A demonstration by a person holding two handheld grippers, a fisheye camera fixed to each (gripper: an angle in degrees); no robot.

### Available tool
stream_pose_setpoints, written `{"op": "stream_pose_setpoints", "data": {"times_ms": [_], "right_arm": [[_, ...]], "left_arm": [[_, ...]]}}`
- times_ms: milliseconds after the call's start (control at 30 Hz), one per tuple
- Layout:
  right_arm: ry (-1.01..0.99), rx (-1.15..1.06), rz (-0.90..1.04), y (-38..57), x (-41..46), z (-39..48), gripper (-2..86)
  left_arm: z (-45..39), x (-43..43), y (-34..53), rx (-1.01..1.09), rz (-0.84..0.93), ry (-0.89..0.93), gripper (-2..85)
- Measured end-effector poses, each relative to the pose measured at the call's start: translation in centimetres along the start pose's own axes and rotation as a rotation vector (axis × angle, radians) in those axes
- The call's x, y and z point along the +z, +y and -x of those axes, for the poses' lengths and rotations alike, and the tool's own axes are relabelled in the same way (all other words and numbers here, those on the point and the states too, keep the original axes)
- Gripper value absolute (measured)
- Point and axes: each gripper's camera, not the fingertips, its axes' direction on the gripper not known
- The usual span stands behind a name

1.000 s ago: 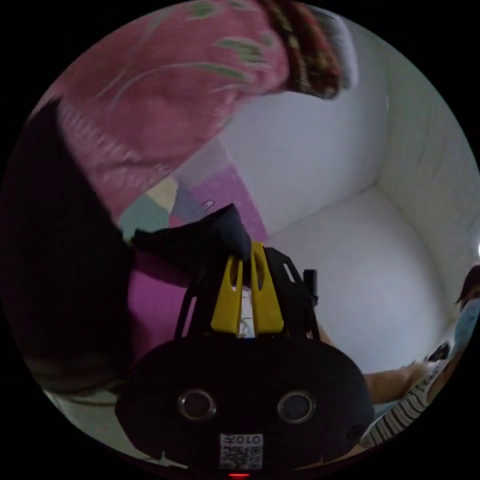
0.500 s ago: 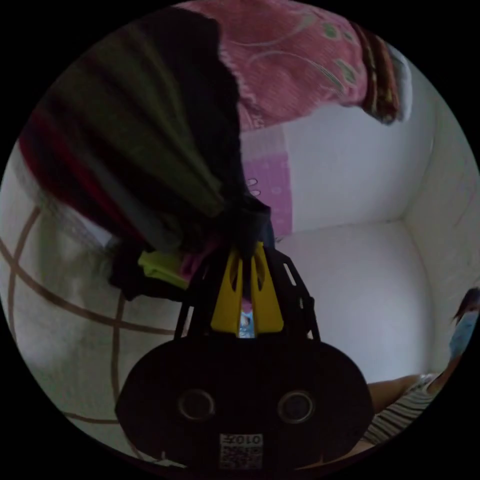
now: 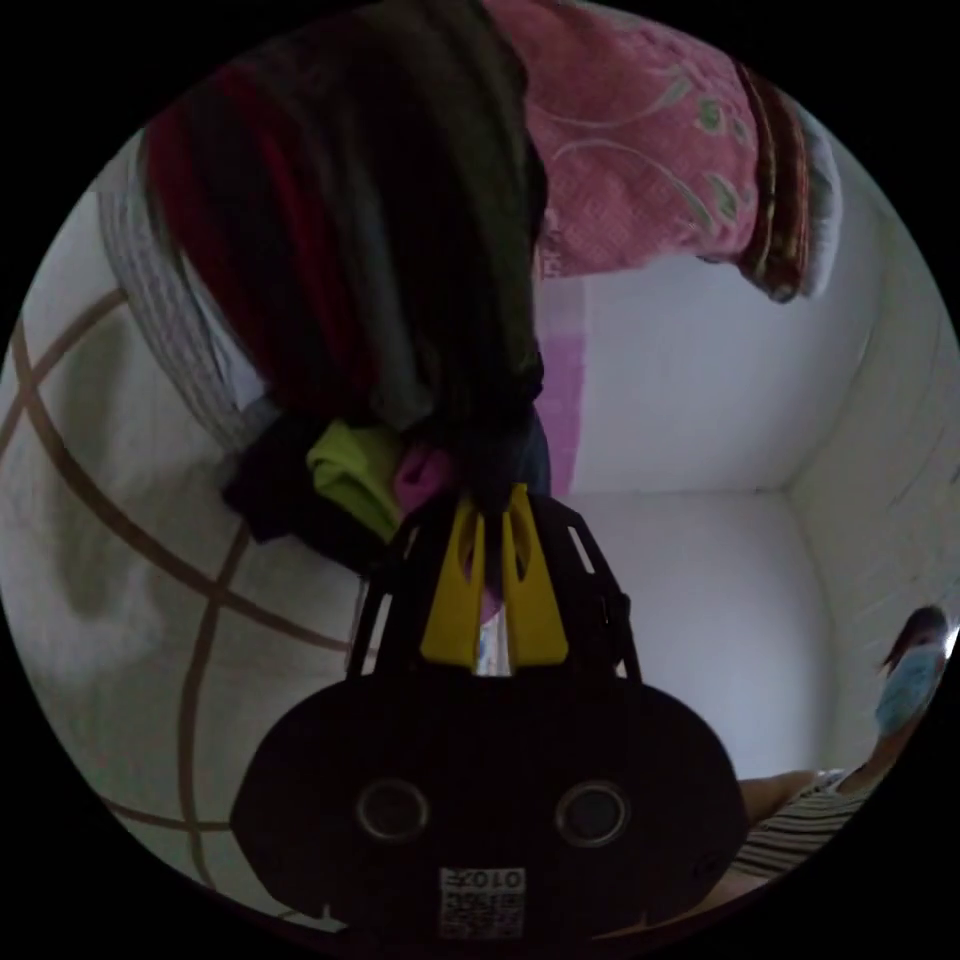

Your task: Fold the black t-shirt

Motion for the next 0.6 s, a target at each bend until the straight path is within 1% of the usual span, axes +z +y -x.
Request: {"op": "stream_pose_setpoints", "data": {"times_ms": [100,167,200,267,300,367,400,433,467,500,567,600], "right_arm": [[0.05,0.002,-0.067,2.7,0.7,0.3,6.9],[0.083,0.006,-0.076,4.5,1.3,0.6,7.0],[0.129,0.011,-0.082,5.8,1.7,1.0,7.0],[0.232,0.024,-0.122,8.0,2.2,1.6,7.0],[0.302,0.039,-0.152,9.6,2.5,2.2,7.0],[0.413,0.028,-0.207,11.9,3.3,3.5,7.0],[0.488,-0.015,-0.255,13.3,4.1,4.9,7.0],[0.551,-0.078,-0.316,14.5,5.1,6.5,6.9],[0.575,-0.11,-0.347,15.0,5.8,7.3,6.9],[0.613,-0.159,-0.397,16.0,7.2,8.7,6.8],[0.614,-0.199,-0.424,17.0,9.5,9.9,6.6],[0.596,-0.203,-0.398,17.5,11.4,10.1,6.5]], "left_arm": [[-0.7,-0.2,0.9,0.08,0.042,-0.071,3.2],[-1.8,-0.8,1.9,0.155,0.09,-0.157,2.2],[-2.2,-1.1,2.2,0.184,0.097,-0.189,2.0],[-3.9,-2.4,4.1,0.307,0.137,-0.338,1.0],[-4.3,-2.8,4.6,0.338,0.143,-0.372,0.8],[-6.5,-3.7,6.9,0.491,0.151,-0.509,0.3],[-7.2,-3.6,7.5,0.538,0.145,-0.533,0.2],[-8.6,-3.1,8.5,0.634,0.136,-0.574,0.1],[-9.8,-2.1,9.3,0.72,0.142,-0.603,0.0],[-10.3,-1.4,9.6,0.757,0.149,-0.609,0.0],[-11.2,1.3,10.4,0.819,0.181,-0.619,-0.1],[-11.1,2.0,10.5,0.825,0.193,-0.626,-0.1]]}}
